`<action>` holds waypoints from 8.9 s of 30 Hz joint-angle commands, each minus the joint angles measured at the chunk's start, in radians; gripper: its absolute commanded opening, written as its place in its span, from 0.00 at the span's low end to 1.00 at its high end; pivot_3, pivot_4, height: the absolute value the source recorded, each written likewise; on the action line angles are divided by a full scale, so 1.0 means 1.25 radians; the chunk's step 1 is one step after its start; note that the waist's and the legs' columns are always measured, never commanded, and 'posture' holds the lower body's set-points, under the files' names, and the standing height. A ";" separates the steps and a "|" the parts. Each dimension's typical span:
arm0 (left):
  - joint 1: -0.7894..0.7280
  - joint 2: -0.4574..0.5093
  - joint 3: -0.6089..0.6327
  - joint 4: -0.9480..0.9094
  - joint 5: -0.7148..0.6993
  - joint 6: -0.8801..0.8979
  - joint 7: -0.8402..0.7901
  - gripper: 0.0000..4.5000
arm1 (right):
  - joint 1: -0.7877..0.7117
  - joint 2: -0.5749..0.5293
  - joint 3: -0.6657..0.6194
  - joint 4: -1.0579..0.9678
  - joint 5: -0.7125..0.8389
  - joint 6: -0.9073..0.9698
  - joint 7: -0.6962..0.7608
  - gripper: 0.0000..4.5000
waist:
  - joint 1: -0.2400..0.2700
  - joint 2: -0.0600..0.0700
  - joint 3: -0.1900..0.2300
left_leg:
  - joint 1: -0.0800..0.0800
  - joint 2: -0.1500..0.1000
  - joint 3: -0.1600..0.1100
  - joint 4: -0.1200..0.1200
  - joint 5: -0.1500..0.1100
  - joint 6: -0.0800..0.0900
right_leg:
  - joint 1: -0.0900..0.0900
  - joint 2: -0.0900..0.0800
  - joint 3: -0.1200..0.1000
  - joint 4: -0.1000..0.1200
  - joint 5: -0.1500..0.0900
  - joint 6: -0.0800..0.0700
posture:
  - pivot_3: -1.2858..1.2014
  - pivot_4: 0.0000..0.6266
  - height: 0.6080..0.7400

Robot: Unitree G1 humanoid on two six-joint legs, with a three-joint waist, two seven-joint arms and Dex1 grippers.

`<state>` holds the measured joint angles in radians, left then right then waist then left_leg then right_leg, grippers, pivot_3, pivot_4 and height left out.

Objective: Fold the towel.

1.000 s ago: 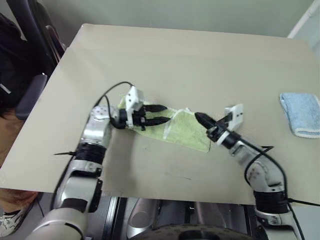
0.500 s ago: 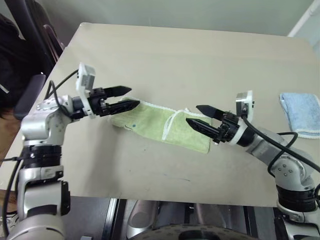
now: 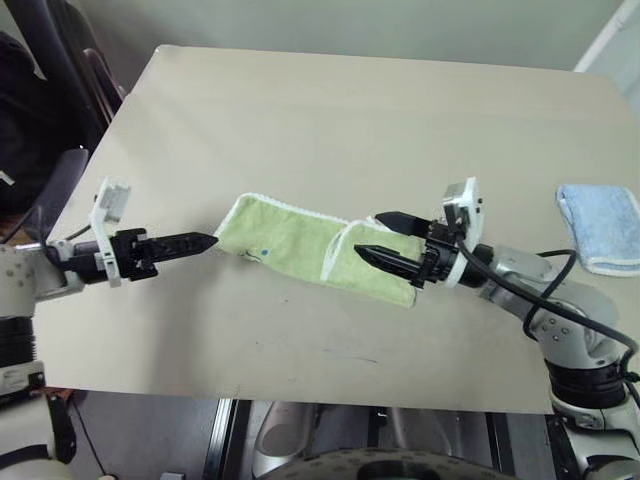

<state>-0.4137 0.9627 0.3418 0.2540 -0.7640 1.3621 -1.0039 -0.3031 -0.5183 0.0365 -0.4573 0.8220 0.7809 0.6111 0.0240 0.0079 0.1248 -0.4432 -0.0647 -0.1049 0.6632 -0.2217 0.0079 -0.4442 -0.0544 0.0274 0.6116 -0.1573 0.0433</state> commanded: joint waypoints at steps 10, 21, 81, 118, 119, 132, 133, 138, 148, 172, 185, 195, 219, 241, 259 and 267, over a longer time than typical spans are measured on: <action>-0.107 -0.123 0.090 0.151 -0.007 0.131 0.148 1.00 | 0.004 0.038 0.022 0.007 -0.082 -0.065 0.004 0.99 | 0.006 0.000 0.000 | 0.000 0.000 0.000 0.000 0.001 -0.001 | 0.000 0.000 0.000 0.001 0.000 -0.001 | 0.52 0.24 0.95; -0.204 -0.190 0.095 0.276 0.020 0.089 0.214 1.00 | 0.046 0.051 -0.008 -0.029 -0.096 -0.065 -0.031 0.99 | 0.007 -0.001 0.000 | 0.007 0.000 0.000 0.000 0.003 -0.001 | 0.006 0.000 0.000 0.001 0.001 -0.001 | 0.52 0.24 0.95; -0.393 -0.351 -0.331 -0.055 -0.041 -0.001 -0.096 0.01 | 0.130 -0.012 -0.122 -0.093 -0.096 -0.055 -0.050 1.00 | 0.005 -0.004 0.002 | 0.005 0.001 0.000 0.000 0.010 0.009 | 0.006 0.001 0.000 0.000 0.002 0.003 | 0.52 0.24 0.95; -0.355 -0.534 -0.582 -0.076 0.078 -0.134 -0.084 0.01 | 0.246 -0.251 -0.396 -0.197 0.108 0.034 0.049 1.00 | 0.009 -0.008 0.008 | 0.006 -0.003 0.005 0.001 0.003 0.004 | 0.010 -0.004 0.002 -0.001 -0.003 0.014 | 0.52 0.24 0.95; -0.355 -0.536 -0.582 -0.074 0.080 -0.135 -0.082 0.01 | 0.247 -0.257 -0.401 -0.198 0.114 0.035 0.050 1.00 | 0.010 -0.008 0.008 | 0.006 -0.003 0.005 0.001 0.004 0.006 | 0.011 -0.004 0.002 -0.001 -0.006 0.018 | 0.52 0.24 0.95; -0.385 -0.545 -0.548 -0.026 0.114 -0.195 -0.067 0.01 | 0.269 -0.283 -0.398 -0.213 0.131 0.034 0.038 1.00 | 0.015 -0.008 0.008 | 0.005 -0.004 0.005 0.002 0.008 0.016 | 0.012 -0.005 0.004 -0.002 -0.003 0.028 | 0.52 0.24 0.95; -0.390 -0.544 -0.546 -0.019 0.121 -0.204 -0.067 0.01 | 0.271 -0.284 -0.399 -0.214 0.132 0.034 0.038 1.00 | 0.015 -0.008 0.008 | 0.005 -0.004 0.005 0.002 0.008 0.016 | 0.012 -0.005 0.004 -0.002 -0.003 0.028 | 0.52 0.24 0.95; -0.416 -0.551 -0.530 0.014 0.142 -0.235 -0.070 0.01 | 0.278 -0.292 -0.404 -0.212 0.131 0.031 0.042 1.00 | 0.016 -0.008 0.008 | 0.005 -0.004 0.005 0.002 0.007 0.017 | 0.012 -0.005 0.004 -0.002 -0.003 0.029 | 0.52 0.24 0.95; -0.385 -0.553 -0.597 -0.011 0.183 -0.262 -0.108 0.01 | 0.279 -0.295 -0.392 -0.209 0.122 0.024 0.038 1.00 | 0.017 -0.008 0.008 | 0.004 -0.004 0.005 0.003 0.007 0.020 | 0.011 -0.005 0.004 -0.002 0.000 0.025 | 0.52 0.24 0.95; -0.348 -0.576 -0.633 -0.021 0.216 -0.283 -0.128 0.01 | 0.284 -0.294 -0.391 -0.208 0.103 0.021 0.041 1.00 | 0.019 -0.008 0.008 | 0.004 -0.004 0.005 0.004 0.007 0.020 | 0.012 -0.005 0.004 -0.002 -0.001 0.025 | 0.52 0.24 0.95; -0.365 -0.609 -0.504 -0.023 0.158 -0.305 -0.124 0.71 | 0.271 -0.283 -0.360 -0.187 0.050 -0.013 0.041 1.00 | 0.019 -0.008 0.008 | 0.004 -0.004 0.005 0.004 0.007 0.021 | 0.012 -0.005 0.004 -0.001 -0.001 0.026 | 0.52 0.24 0.95; -0.374 -0.595 -0.483 -0.032 0.134 -0.261 -0.125 0.99 | 0.269 -0.283 -0.358 -0.183 0.046 -0.022 0.047 1.00 | 0.020 -0.008 0.008 | 0.004 -0.004 0.006 0.004 0.007 0.021 | 0.012 -0.005 0.004 -0.001 0.000 0.025 | 0.52 0.24 0.95; -0.308 -0.509 -0.411 -0.020 0.294 -0.716 -0.068 0.99 | 0.216 -0.227 -0.289 -0.164 0.097 -0.013 0.039 1.00 | 0.012 -0.008 0.008 | 0.005 -0.004 0.006 0.004 0.007 0.021 | 0.012 -0.005 0.004 -0.001 0.000 0.025 | 0.52 0.24 0.95; -0.224 -0.474 -0.355 0.025 0.290 -1.055 -0.224 0.00 | 0.134 -0.135 -0.193 -0.102 0.105 -0.021 0.021 0.00 | 0.016 -0.007 0.007 | 0.000 -0.003 0.004 0.010 0.003 0.021 | 0.008 -0.004 0.002 -0.001 0.003 0.021 | 0.52 0.24 0.95; -0.189 -0.541 -0.448 0.200 0.413 -1.203 -0.273 0.00 | 0.134 0.098 -0.018 0.168 -0.202 -0.240 -0.015 0.00 | 0.016 -0.005 0.007 | 0.000 -0.003 0.004 0.012 0.002 0.020 | 0.008 -0.004 0.001 0.000 0.006 0.019 | 0.52 0.24 0.95; -0.191 -0.552 -0.448 0.288 0.444 -1.250 -0.266 0.00 | 0.160 0.153 0.025 0.289 -0.305 -0.337 -0.016 0.00 | 0.014 -0.004 0.006 | 0.003 -0.002 0.004 0.012 -0.003 0.013 | 0.010 -0.004 0.001 0.000 0.006 0.018 | 0.52 0.24 0.95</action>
<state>-0.6405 0.2823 -0.2278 0.6093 -0.2099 -0.1826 -1.3333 -0.1160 -0.3314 0.0563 -0.1221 0.4672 0.3730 0.5883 0.0414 0.0034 0.1321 -0.4380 -0.0674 -0.0994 0.6782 -0.2269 0.0222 -0.4308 -0.0593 0.0281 0.6116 -0.1505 0.0650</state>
